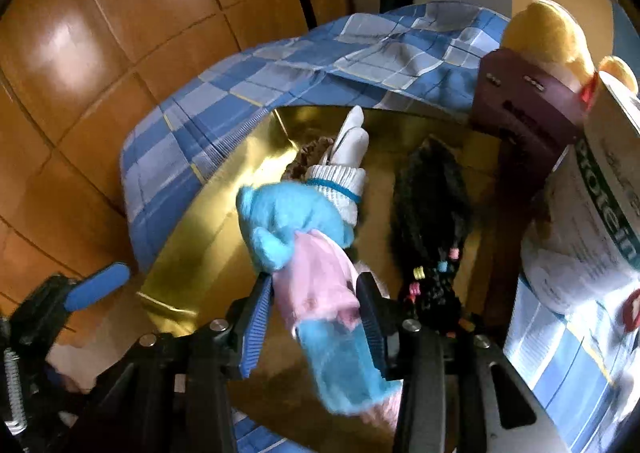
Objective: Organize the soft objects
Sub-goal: 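Carry the blue plush toy onto the gold tray and open the right tool, then move both tools back from the tray toward the remaining soft items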
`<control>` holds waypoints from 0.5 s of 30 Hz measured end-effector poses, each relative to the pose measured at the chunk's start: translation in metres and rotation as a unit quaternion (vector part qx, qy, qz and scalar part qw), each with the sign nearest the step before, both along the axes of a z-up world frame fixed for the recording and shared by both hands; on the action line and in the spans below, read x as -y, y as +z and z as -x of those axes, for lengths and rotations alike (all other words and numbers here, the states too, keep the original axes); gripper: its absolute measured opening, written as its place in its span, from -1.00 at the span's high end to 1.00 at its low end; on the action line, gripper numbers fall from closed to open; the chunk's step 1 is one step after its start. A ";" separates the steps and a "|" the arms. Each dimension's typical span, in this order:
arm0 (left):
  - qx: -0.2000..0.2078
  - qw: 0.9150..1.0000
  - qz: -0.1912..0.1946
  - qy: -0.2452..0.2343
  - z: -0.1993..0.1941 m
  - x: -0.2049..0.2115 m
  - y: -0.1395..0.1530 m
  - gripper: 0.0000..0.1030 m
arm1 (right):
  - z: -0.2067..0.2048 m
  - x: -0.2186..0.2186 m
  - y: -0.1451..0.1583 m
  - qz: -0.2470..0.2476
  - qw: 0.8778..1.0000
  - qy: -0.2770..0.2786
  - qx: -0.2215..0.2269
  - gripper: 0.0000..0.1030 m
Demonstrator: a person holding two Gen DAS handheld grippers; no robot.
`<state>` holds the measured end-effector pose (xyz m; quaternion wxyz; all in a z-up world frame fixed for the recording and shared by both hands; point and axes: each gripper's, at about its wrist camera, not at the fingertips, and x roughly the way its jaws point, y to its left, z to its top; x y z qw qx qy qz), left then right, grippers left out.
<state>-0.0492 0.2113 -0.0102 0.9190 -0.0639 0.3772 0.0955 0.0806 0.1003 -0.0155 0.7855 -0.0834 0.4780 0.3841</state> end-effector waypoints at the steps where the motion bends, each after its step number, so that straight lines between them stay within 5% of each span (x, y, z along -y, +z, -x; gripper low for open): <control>1: 0.000 1.000 0.000 -0.001 0.000 0.001 0.001 -0.39 | 0.002 0.006 0.005 -0.011 1.000 -0.004 0.001 0.17; 15: 0.004 0.999 -0.019 -0.037 -0.001 0.029 0.009 -0.40 | 0.008 0.120 0.042 -0.047 0.992 -0.105 0.046 0.17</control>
